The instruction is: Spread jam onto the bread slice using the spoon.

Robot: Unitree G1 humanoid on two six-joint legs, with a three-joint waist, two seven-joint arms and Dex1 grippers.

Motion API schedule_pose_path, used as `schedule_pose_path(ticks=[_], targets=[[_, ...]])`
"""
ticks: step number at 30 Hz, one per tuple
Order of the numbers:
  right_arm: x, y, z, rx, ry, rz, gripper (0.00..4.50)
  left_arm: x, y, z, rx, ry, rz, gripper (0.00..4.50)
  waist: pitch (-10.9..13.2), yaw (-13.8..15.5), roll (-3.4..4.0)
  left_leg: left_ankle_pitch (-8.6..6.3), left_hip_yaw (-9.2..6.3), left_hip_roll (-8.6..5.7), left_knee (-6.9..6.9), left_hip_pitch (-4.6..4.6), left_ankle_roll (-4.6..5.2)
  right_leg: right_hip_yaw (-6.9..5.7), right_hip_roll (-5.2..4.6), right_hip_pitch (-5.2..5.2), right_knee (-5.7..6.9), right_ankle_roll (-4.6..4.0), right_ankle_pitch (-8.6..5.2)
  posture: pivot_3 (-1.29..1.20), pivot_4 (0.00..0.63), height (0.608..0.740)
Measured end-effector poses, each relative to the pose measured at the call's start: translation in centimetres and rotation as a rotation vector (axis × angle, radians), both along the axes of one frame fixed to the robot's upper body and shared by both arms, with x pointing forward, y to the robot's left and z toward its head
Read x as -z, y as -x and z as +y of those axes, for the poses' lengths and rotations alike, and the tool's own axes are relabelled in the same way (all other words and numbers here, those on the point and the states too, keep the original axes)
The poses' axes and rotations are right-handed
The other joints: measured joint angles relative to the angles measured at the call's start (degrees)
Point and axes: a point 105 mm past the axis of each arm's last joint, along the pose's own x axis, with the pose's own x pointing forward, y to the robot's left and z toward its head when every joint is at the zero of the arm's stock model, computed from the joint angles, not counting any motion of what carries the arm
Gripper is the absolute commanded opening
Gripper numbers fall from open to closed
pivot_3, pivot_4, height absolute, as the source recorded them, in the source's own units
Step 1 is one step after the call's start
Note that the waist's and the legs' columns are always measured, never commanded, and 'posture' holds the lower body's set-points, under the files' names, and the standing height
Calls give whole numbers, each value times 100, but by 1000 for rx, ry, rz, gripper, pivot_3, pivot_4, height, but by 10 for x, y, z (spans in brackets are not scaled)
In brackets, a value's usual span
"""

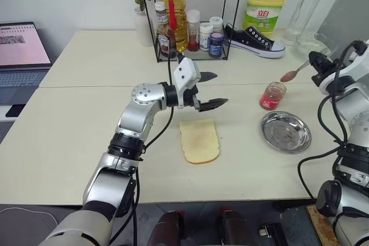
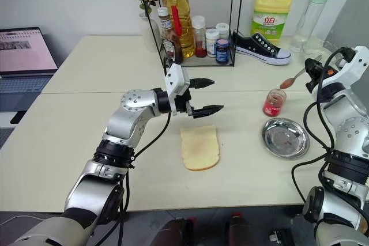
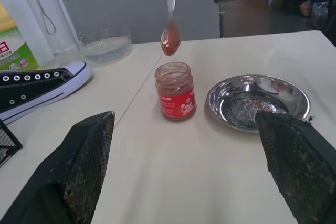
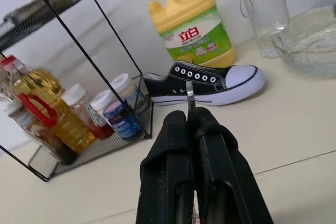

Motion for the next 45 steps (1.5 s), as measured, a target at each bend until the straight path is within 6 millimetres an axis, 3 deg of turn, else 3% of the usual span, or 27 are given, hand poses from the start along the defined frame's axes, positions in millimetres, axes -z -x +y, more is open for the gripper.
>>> schedule_pose_path(ticks=[7, 13, 22, 30, 45], targets=[[10, -7, 8, -19, 96, 6, 60, -3, 2, -2, 1, 5, -7, 4428, 0, 1, 0, 0, 0, 0, 1, 0, -1, 0, 1, -1, 1, 0, 0, 0, 150, 740], [31, -14, 17, -44, 200, 46, 60, -5, 5, -4, 0, 16, -19, 4428, 0, 2, 0, 1, 0, 0, 2, 0, -2, 0, 0, -1, 1, 0, 0, 0, 150, 740], [56, -23, 41, -106, 492, 53, 60, -2, 10, -4, -16, 24, -12, 4428, 0, -1, 0, 5, -1, 0, 2, 1, -8, -1, 1, -2, 1, 0, 0, 0, 150, 740], [72, -26, 47, -134, 631, 33, 60, -2, 11, -4, -21, 26, -5, 4428, 0, 0, -1, 6, -1, -1, 5, 2, -11, -1, 1, 1, 1, 0, 0, 0, 150, 740], [74, -30, 28, -45, 80, 167, 60, -3, 10, -3, -35, 29, -3, 4428, -1, 5, -1, 6, 1, 1, 4, 4, -10, 3, -2, -2, 9, 0, 0, 0, 150, 740]])
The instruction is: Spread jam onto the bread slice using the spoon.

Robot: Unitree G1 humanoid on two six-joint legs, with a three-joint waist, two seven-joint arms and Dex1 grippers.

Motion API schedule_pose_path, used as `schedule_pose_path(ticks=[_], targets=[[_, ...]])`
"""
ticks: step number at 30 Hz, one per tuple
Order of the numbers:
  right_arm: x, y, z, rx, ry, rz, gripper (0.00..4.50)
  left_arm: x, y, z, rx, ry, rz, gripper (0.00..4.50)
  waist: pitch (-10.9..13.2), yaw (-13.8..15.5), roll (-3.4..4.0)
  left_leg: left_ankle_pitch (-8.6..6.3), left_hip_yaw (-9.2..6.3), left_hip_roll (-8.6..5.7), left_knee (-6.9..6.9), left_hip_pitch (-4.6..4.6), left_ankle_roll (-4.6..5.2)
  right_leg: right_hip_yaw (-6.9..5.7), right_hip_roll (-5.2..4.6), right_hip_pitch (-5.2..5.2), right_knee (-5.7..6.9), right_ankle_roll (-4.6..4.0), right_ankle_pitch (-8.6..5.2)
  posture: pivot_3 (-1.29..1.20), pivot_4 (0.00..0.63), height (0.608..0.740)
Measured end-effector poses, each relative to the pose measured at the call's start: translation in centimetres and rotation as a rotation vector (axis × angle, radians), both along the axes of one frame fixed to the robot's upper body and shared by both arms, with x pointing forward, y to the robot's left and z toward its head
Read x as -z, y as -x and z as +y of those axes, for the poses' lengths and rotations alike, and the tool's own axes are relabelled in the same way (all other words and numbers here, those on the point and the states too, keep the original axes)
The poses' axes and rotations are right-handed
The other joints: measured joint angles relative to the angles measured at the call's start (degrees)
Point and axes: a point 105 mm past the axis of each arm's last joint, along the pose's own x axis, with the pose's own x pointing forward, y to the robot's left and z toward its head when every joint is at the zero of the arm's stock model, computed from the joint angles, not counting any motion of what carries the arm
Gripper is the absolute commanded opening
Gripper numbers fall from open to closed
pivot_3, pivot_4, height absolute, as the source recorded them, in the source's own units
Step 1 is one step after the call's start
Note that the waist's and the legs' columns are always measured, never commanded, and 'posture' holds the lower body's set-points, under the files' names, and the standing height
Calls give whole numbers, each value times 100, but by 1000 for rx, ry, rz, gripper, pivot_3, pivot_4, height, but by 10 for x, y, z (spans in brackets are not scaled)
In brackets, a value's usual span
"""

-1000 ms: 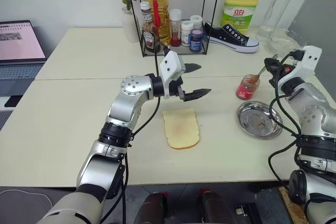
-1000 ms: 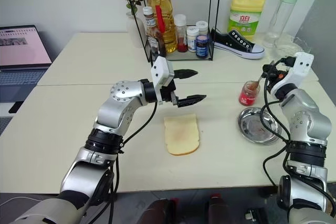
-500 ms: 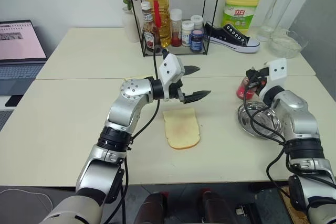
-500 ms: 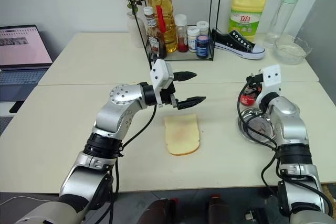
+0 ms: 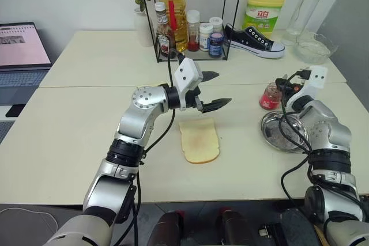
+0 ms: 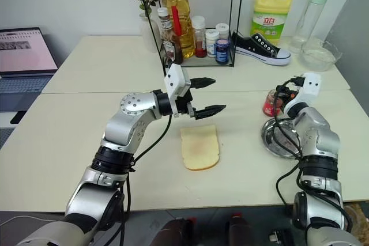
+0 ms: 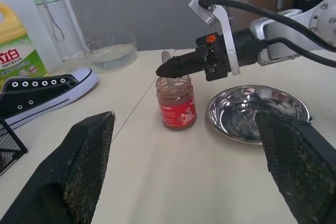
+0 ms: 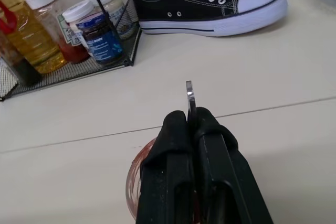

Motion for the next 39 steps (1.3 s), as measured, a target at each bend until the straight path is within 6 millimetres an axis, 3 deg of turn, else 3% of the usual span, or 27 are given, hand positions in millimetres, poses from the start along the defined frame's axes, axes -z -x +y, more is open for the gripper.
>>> schedule_pose_path(ticks=[18, 39], targets=[[-30, 11, -24, 94, -340, -38, 60, 0, -4, -2, 1, 16, -9, 4428, 0, -1, 0, -4, 5, 0, 0, -1, 8, 3, 0, -3, 5, 0, 0, 0, 150, 740], [-41, 23, -41, 158, -385, -58, 60, 2, -5, -2, 11, 11, 1, 4428, 0, -3, 0, -5, 7, 0, -1, -1, 9, 3, 1, -4, 6, 0, 0, 0, 150, 740]])
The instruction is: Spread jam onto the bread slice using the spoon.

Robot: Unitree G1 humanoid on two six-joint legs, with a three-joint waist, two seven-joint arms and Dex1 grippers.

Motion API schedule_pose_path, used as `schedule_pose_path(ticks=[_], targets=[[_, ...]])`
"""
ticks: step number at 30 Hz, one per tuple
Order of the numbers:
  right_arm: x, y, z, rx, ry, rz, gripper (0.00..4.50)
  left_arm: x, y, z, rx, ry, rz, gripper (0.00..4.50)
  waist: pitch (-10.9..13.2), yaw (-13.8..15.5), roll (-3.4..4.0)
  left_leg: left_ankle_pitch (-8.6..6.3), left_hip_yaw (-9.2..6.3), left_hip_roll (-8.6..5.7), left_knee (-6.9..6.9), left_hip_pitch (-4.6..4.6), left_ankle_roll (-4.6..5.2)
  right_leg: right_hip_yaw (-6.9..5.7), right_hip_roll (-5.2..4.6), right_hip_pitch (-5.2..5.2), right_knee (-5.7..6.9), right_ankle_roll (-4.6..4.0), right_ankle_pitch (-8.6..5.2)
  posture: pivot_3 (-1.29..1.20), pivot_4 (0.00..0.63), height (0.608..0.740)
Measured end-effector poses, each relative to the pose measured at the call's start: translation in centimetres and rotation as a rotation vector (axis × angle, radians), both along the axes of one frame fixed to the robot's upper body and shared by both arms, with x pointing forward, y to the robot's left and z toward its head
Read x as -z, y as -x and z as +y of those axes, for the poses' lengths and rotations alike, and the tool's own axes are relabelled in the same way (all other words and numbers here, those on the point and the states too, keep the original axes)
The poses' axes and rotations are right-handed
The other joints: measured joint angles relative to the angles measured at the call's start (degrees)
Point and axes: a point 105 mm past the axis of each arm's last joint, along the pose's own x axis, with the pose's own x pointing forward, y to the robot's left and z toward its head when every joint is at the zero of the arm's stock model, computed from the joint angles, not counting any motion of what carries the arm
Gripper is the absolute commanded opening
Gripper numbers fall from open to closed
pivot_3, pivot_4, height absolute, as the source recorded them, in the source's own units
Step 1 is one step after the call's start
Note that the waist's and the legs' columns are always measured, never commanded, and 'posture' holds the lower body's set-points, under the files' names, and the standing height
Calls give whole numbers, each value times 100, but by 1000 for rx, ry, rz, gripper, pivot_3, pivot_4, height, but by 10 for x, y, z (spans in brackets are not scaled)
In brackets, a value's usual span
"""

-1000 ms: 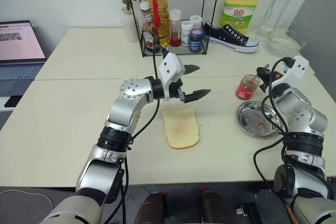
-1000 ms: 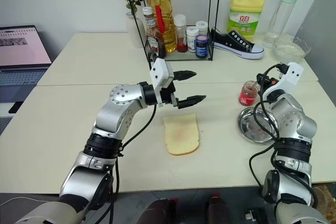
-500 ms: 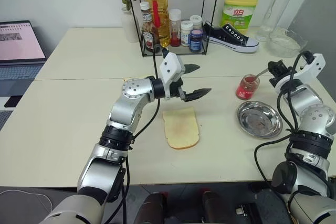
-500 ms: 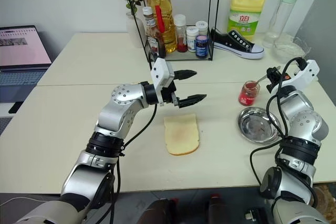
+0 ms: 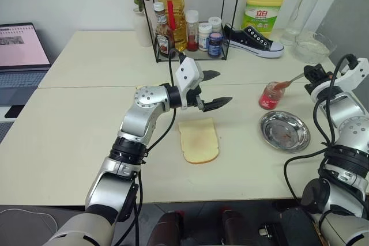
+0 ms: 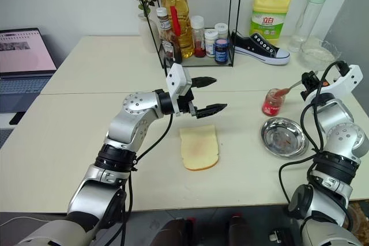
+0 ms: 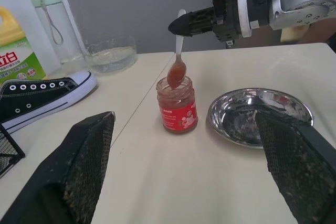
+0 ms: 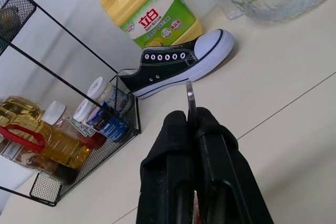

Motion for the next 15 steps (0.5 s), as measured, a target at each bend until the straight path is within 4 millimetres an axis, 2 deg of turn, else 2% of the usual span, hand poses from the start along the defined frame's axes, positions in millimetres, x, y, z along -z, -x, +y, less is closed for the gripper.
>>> schedule_pose_path(ticks=[11, 15], targets=[[-3, 1, -2, -1, 7, -7, 60, 1, 1, 0, 8, -4, 2, 4428, 0, 2, 0, 0, 0, 0, 0, 0, 0, 0, 0, 0, -1, 0, 0, 0, 150, 740], [-7, 4, 1, -26, 102, -16, 60, 1, 1, 0, 7, -5, 2, 4428, 0, 0, 0, 0, 0, 0, 0, 0, 1, 0, 0, 0, -1, 0, 0, 0, 150, 740]])
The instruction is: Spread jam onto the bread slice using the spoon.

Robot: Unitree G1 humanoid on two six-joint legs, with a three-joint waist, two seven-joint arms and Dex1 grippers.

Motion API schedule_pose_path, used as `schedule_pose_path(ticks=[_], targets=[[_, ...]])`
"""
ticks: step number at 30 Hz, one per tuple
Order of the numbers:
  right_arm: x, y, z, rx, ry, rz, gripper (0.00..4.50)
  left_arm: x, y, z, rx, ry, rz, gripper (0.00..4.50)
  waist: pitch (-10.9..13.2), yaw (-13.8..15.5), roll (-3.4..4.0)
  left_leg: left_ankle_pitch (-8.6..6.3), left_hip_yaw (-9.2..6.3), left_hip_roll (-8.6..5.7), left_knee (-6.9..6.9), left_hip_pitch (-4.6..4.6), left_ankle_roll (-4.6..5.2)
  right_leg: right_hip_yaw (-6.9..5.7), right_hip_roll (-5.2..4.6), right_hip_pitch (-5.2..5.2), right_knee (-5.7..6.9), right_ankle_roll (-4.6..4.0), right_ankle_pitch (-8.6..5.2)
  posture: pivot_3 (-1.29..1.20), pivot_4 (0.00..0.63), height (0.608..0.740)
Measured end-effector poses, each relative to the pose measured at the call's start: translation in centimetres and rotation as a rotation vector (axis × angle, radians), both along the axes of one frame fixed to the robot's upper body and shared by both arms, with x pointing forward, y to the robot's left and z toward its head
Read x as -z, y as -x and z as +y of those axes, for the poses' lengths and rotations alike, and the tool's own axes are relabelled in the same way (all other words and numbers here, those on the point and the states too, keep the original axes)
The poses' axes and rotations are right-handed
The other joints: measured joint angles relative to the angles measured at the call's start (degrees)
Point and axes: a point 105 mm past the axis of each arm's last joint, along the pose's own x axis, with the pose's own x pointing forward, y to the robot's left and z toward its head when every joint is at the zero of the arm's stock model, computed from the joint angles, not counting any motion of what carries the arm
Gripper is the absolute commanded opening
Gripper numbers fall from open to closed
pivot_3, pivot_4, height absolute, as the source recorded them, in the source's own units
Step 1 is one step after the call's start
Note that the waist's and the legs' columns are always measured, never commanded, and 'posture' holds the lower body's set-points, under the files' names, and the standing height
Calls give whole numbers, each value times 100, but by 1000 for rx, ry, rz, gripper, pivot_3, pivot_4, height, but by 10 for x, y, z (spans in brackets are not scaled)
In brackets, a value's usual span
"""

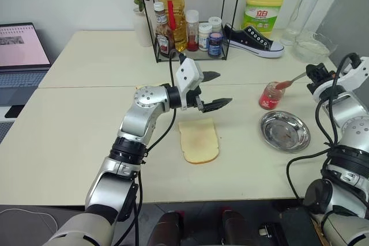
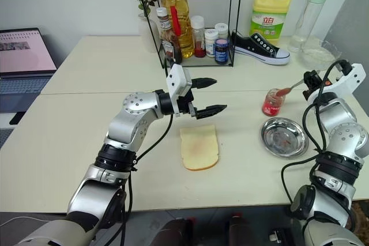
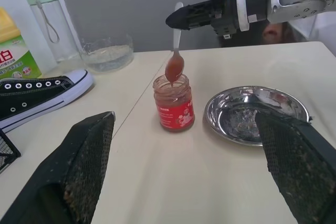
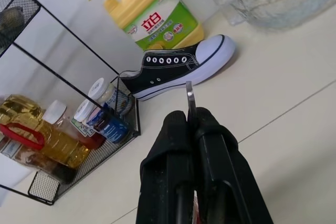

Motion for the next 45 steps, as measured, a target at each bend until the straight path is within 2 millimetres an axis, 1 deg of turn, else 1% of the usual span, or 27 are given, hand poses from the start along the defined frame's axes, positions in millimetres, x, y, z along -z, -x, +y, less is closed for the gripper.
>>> schedule_pose_path(ticks=[5, 8, 15, 20, 23, 27, 29, 33, 35, 45], targets=[[0, -1, 15, -51, 116, -5, 60, 0, 0, 0, 1, 1, 0, 4428, 0, -4, 0, 0, -1, 0, 0, 0, 0, -1, 1, 0, 1, 0, 0, 0, 150, 740], [1, -1, 18, -64, 150, -6, 60, 0, 0, 0, 1, 1, 1, 4428, 0, 0, 0, 0, 0, -1, 1, 0, 0, 0, 0, 0, 0, 0, 0, 0, 150, 740], [-2, -1, 16, -52, 187, -18, 60, 0, 0, 0, 0, 1, 0, 4428, 0, 3, 0, 0, 0, 0, 1, 0, -1, -1, 0, 0, 0, 0, 0, 0, 150, 740], [-8, -3, 13, -39, 172, -34, 60, 0, 0, 0, 0, 1, 0, 4428, 0, 4, 0, 0, -1, 0, 1, 0, 0, -1, 0, 0, 0, 0, 0, 0, 150, 740], [-10, -4, 7, -7, 108, -38, 60, 0, 0, 0, 0, 1, 0, 4428, 0, 4, 0, 1, -1, 0, 1, 0, -1, -1, 0, 0, 0, 0, 0, 0, 150, 740], [-6, -6, -2, 32, -48, -29, 60, 0, 0, 0, -1, 0, 0, 4428, 0, 5, 0, 1, 0, 0, 0, 0, -1, 0, -1, 0, 0, 0, 0, 0, 150, 740], [-4, -5, -5, 39, -101, -23, 60, 0, 0, 0, -1, -1, 0, 4428, 0, 6, 0, 0, 0, 0, 0, 0, -1, 0, -1, 0, 0, 0, 0, 0, 150, 740], [-4, -4, -8, 48, -264, -39, 60, 0, 0, 1, -2, -3, -1, 4428, 0, 3, 0, 0, 0, 1, -1, 0, -1, 1, -1, -1, 1, 0, 0, 0, 150, 740], [-5, -3, -11, 54, -295, -42, 60, 0, 0, 1, -3, -4, -1, 4428, 0, 2, 0, 0, 1, 1, -1, 0, -1, 1, -1, -1, 1, 0, 0, 0, 150, 740], [-4, -1, -8, 37, -421, -44, 60, -1, 0, 1, 7, -10, -2, 4428, 0, 0, 0, 0, 0, 0, -1, 0, 0, 0, -1, 0, 2, 0, 0, 0, 150, 740]])
